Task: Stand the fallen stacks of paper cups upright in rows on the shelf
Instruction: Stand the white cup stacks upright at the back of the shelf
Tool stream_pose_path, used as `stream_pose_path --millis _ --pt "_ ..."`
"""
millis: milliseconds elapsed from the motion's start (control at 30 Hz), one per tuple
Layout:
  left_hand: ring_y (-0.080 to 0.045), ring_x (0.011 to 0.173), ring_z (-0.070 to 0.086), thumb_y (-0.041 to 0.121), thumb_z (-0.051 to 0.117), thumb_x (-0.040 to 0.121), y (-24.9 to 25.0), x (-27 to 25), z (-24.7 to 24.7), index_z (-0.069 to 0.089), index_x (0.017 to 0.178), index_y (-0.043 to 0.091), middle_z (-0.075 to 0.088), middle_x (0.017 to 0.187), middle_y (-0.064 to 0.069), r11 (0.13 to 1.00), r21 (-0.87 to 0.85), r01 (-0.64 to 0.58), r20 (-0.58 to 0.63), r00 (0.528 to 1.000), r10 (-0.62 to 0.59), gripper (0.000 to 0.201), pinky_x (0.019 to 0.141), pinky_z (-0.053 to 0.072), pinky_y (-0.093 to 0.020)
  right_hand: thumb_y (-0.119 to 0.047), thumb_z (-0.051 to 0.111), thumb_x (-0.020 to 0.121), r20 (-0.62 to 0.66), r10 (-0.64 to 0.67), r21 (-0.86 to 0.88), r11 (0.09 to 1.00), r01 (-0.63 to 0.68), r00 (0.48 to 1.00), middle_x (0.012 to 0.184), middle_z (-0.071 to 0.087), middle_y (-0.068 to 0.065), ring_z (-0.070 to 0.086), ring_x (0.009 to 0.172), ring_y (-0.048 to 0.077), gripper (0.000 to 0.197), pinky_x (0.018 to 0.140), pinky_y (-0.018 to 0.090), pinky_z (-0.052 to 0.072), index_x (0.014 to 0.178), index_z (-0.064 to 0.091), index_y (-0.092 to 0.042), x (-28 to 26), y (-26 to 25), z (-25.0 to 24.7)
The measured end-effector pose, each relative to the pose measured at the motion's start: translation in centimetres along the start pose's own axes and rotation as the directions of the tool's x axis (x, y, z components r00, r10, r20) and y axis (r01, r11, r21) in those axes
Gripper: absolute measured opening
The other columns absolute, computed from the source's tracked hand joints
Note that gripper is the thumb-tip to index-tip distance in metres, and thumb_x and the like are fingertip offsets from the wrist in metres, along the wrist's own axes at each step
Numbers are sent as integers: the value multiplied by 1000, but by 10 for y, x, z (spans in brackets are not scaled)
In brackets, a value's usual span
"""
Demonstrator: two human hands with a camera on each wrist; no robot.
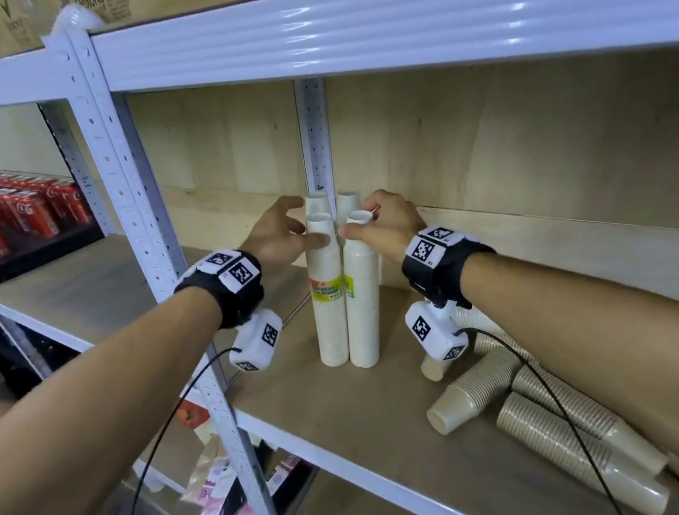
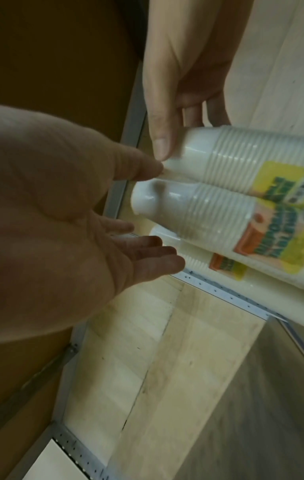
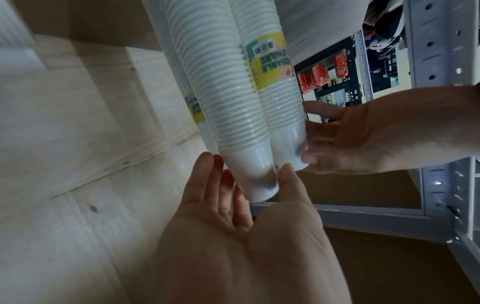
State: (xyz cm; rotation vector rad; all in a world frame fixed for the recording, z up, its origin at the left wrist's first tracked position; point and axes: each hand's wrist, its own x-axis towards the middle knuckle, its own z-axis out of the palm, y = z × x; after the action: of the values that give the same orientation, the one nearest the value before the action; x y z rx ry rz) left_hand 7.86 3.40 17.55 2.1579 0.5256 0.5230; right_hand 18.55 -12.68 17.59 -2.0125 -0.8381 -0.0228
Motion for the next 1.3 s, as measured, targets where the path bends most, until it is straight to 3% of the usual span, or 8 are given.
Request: stream_pose_path --millis 133,367,533,733,833,967,1167,1300 --pt "-24 86 59 19 76 84 19 1 -1 58 121 14 60 89 0 999 -34 -23 -4 1000 23 42 77 54 -39 -36 79 71 22 -18 -60 998 19 1000 101 65 2 62 92 22 42 84 39 54 102 62 -14 3 -6 0" --pt "-30 98 66 17 76 82 16 5 9 70 100 11 67 98 -6 998 0 -66 -32 997 66 21 83 59 -47 -22 74 77 61 -72 -89 993 77 996 99 69 12 64 95 29 29 81 38 53 99 68 -4 1 -9 -3" --pt "-29 97 66 20 77 81 11 7 8 70 99 13 67 101 -7 998 -9 -67 -45 997 66 21 82 59 -47 -36 77 74 7 -31 -71 997 31 1000 111 64 1 60 100 20 54 87 32 51 120 60 -12 1 -6 -4" --pt "-29 95 67 19 77 81 10 6 8 69 100 11 66 95 -5 997 -29 -77 -57 996 75 23 81 60 -47 -29 75 77 16 -51 -112 992 52 999 96 68 5 64 92 25 27 78 35 52 96 67 -11 2 -9 -6" --pt "-30 94 67 16 77 82 10 4 9 68 101 10 64 91 -3 996 -32 -77 -56 996 75 22 79 60 -46 -19 72 78 36 -52 -89 995 55 998 101 69 11 64 96 29 25 81 37 53 99 68 -5 -1 -12 -5" --pt "-30 93 66 15 76 83 11 2 9 68 104 7 64 92 -4 996 -46 -78 -55 996 76 24 80 60 -45 -35 76 76 -3 -24 -130 991 23 1000 103 62 1 59 95 22 44 81 35 51 110 62 -10 0 -13 -3" --pt "-23 86 65 16 76 83 11 2 8 68 105 8 64 89 1 997 -29 -76 -64 995 74 24 78 60 -41 -19 73 79 39 -61 -97 993 65 997 99 68 11 60 86 23 24 79 37 53 98 68 -5 -2 -15 -3" --pt "-23 87 65 16 76 83 12 2 8 67 107 7 63 90 0 997 -32 -71 -58 996 69 27 77 60 -40 -25 74 76 24 -38 -106 994 41 999 100 66 9 59 87 22 35 77 36 53 104 64 -7 0 -14 -2"
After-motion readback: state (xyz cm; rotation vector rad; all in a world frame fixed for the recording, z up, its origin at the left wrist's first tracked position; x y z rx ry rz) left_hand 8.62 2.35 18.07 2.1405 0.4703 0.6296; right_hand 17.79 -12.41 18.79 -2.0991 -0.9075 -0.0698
